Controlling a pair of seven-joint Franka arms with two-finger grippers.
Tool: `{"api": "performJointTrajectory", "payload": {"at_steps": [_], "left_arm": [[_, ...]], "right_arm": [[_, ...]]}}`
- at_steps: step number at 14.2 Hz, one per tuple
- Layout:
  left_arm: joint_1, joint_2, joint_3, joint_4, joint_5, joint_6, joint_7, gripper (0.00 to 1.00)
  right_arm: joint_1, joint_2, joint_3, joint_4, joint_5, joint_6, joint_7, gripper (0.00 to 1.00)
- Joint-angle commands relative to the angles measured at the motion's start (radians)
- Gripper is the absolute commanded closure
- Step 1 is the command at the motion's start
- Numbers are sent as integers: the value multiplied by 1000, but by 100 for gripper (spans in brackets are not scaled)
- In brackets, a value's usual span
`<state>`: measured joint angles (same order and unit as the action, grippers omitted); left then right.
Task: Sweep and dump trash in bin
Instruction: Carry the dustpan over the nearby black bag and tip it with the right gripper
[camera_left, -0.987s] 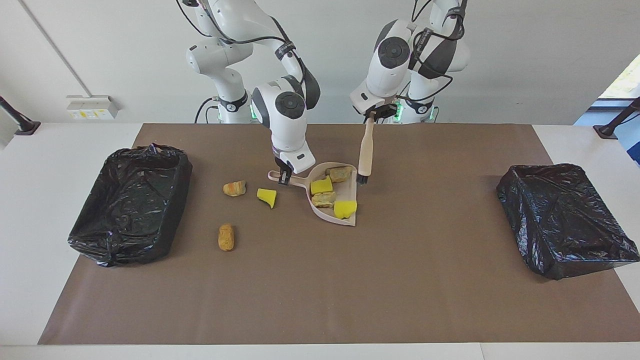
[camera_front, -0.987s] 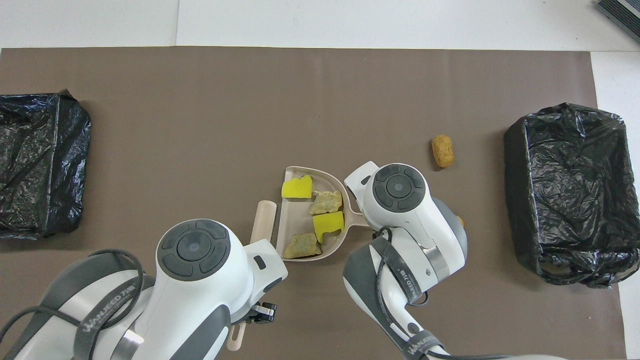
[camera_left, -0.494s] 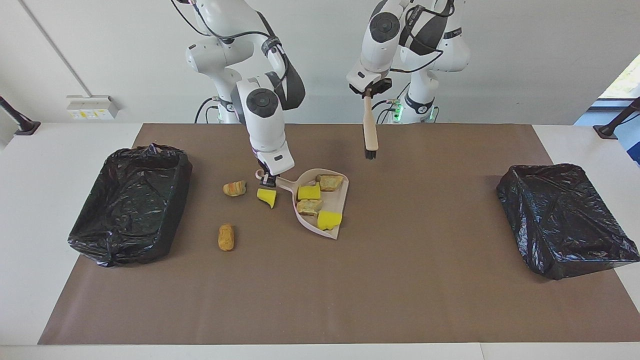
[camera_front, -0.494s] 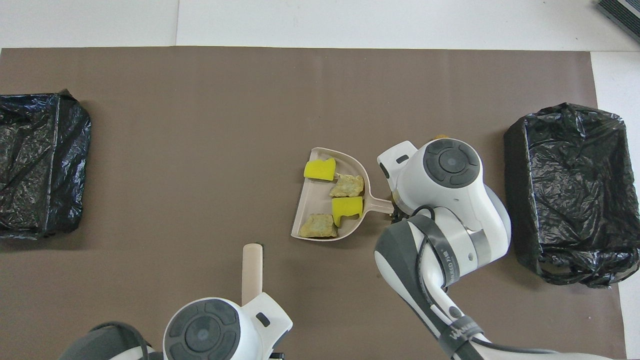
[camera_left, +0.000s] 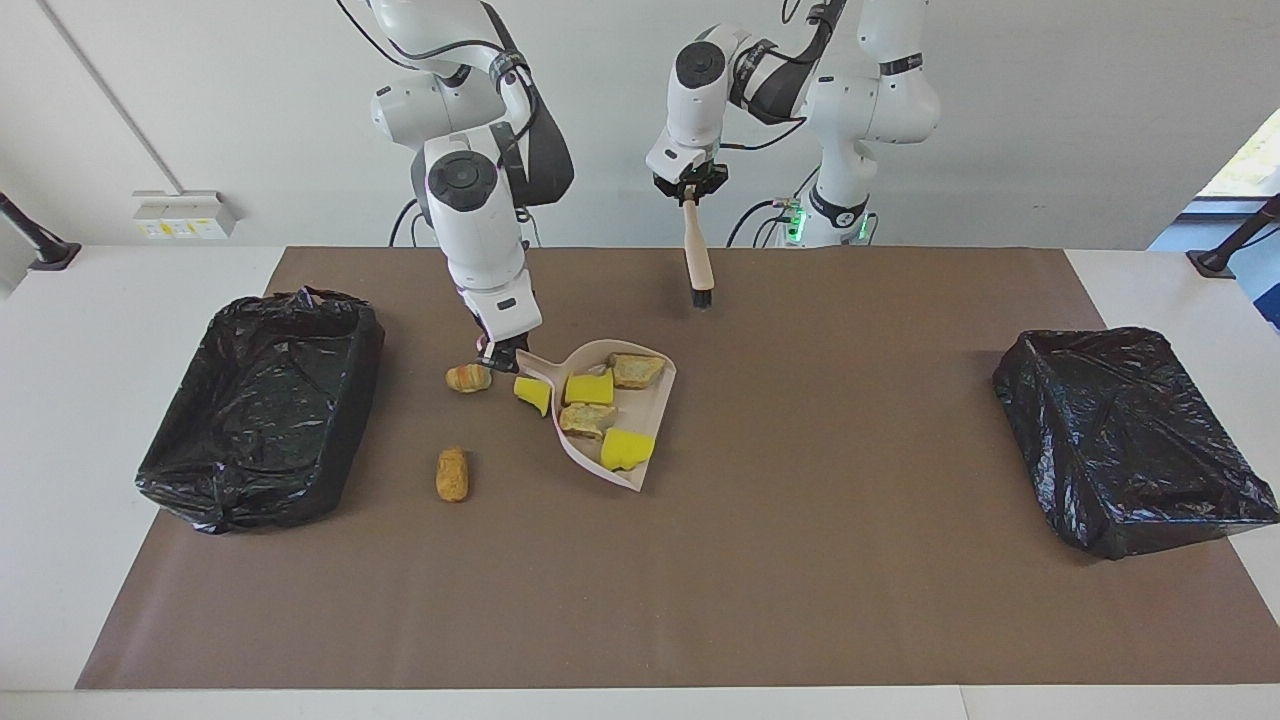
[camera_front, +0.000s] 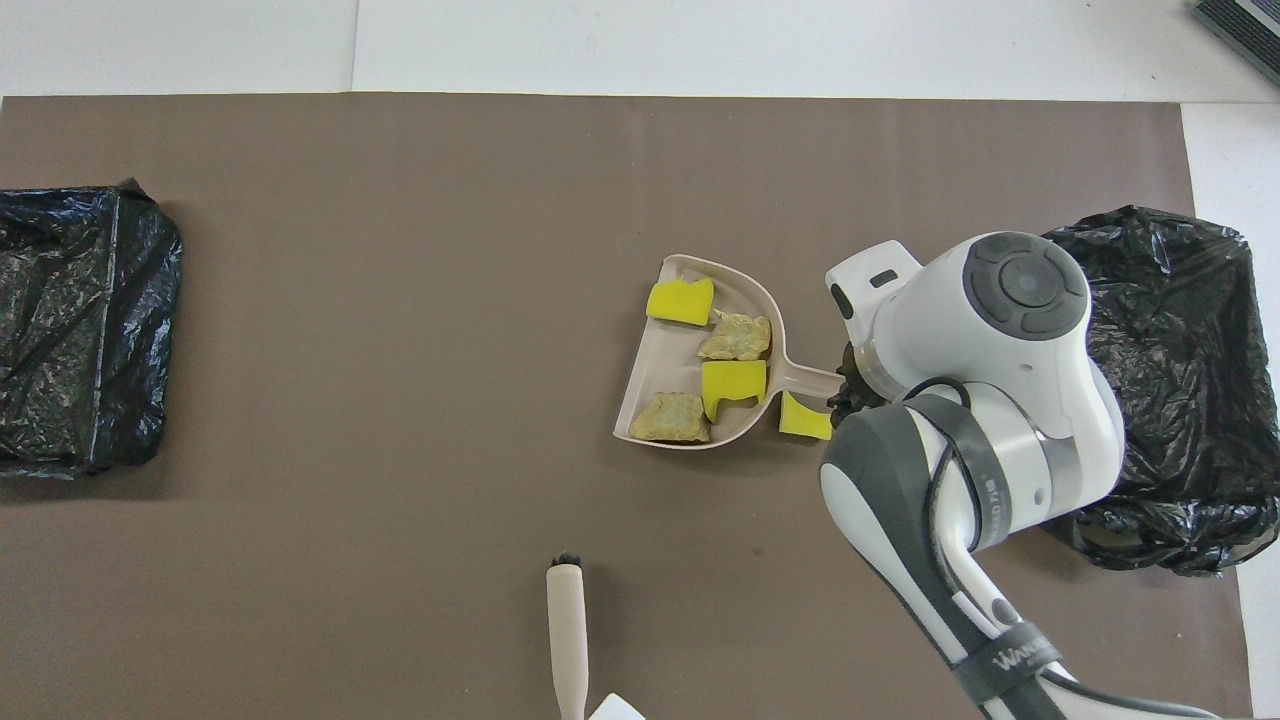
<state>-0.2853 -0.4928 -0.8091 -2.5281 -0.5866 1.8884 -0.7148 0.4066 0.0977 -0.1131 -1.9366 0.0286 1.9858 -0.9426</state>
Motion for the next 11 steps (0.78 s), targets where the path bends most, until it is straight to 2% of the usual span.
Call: {"api": "performJointTrajectory", "payload": {"at_steps": [1,6,8,11], "left_arm": [[-2,-16,-36,-41,-27,61,-26,100],[11,60,-48,-41,-56,90,-29,100],[12,65,-48,-41,-55,113,-22,100],[21,94,-47,-37,-55,137,6,100]], "right_arm": [[-92,-41,7,31,28,-31,-94,100],[-296,-46,1,172,48,-166,-223,100],[-417,-35,0,226,120,-232,-341,100],[-595,-9,0,298,117,-326,-540,100]]}}
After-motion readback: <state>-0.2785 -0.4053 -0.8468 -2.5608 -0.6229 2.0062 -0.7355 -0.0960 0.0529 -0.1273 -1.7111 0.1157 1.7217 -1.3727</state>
